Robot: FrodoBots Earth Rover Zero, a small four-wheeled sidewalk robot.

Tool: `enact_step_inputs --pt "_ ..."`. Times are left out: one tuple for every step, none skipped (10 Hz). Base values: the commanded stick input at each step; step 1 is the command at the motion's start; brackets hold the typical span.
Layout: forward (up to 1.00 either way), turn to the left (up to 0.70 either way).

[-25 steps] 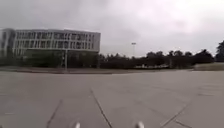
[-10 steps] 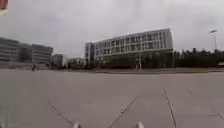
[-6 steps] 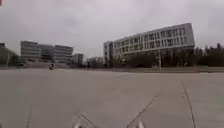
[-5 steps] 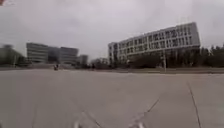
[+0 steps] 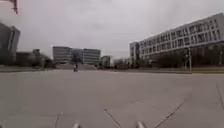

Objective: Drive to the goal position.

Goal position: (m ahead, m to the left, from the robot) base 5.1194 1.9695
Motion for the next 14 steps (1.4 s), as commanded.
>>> enact_step_inputs --pt "0.19 0.32" --pt "0.46 0.12" --pt "0.84 0.00" --pt "0.85 0.00" --pt "0.85 0.00" --pt "0.85 0.00" --pt "0.85 0.00" --pt "0.85 0.02" --pt "0.85 0.25" --pt "0.85 0.34" --pt "0.85 0.34" --pt "0.85 0.34" --pt "0.85 0.34" --pt "0.85 0.24"
